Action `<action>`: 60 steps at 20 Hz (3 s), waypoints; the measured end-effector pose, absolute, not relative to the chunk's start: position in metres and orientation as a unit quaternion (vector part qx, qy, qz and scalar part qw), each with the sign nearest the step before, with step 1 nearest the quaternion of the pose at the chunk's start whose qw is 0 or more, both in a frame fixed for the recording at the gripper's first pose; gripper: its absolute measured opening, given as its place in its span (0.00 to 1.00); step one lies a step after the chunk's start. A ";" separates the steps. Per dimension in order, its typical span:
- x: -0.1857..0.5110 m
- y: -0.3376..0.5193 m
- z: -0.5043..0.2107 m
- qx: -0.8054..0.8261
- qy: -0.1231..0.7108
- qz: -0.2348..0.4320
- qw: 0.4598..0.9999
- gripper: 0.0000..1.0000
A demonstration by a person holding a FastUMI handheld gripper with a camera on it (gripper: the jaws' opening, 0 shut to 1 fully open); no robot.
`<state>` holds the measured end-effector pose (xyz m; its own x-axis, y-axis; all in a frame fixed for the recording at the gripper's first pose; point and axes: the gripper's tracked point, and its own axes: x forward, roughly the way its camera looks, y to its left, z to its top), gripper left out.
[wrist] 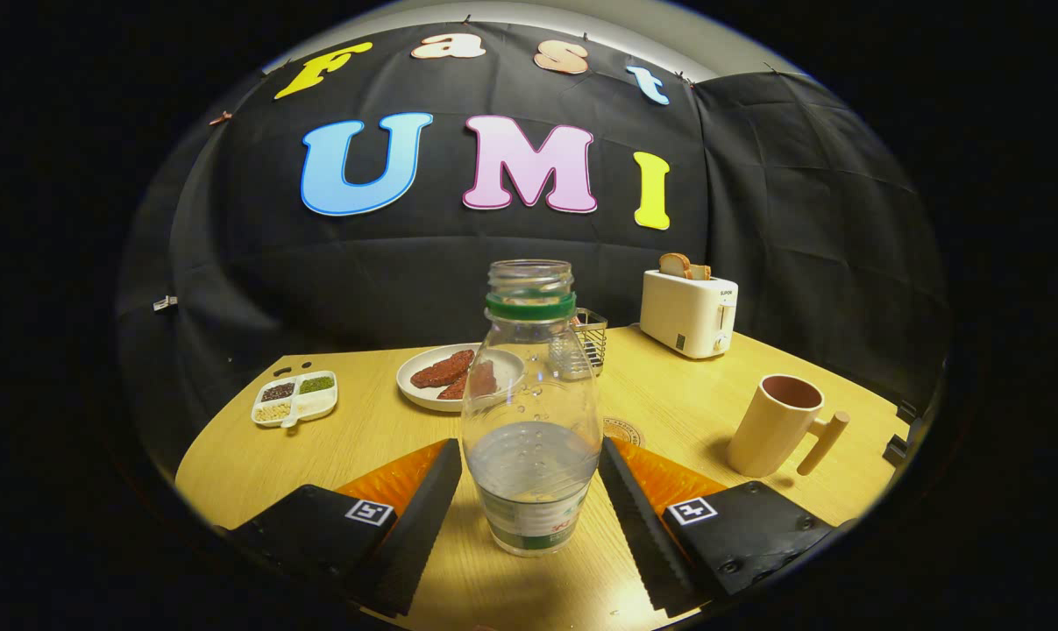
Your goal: Take the bottle from table, then pour the juice into the cup, finally place the bottle on the coaster
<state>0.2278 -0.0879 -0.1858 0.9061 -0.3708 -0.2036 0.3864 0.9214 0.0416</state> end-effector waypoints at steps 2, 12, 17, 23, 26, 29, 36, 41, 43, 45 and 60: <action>0.230 -0.092 -0.188 0.037 0.098 -0.198 0.974 0.97; 0.222 -0.078 -0.183 0.068 0.110 -0.163 0.978 0.74; 0.208 -0.078 -0.156 0.110 0.096 -0.162 0.976 0.74; 0.192 -0.080 -0.131 0.190 0.097 -0.137 0.967 0.73; 0.187 -0.094 -0.123 0.217 0.098 -0.146 0.960 0.74; 0.189 -0.107 -0.119 0.273 0.093 -0.151 0.946 0.73; 0.200 -0.140 -0.127 0.383 0.094 -0.157 0.905 0.74; 0.203 -0.163 -0.139 0.463 0.093 -0.160 0.867 0.73; 0.205 -0.178 -0.141 0.508 0.082 -0.165 0.842 0.74; 0.205 -0.193 -0.146 0.543 0.070 -0.175 0.819 0.74; 0.222 -0.222 -0.183 0.671 0.093 -0.183 0.712 0.73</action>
<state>0.2220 -0.2219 -0.1833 0.9153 -0.1357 -0.3792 0.3865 0.0315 0.9217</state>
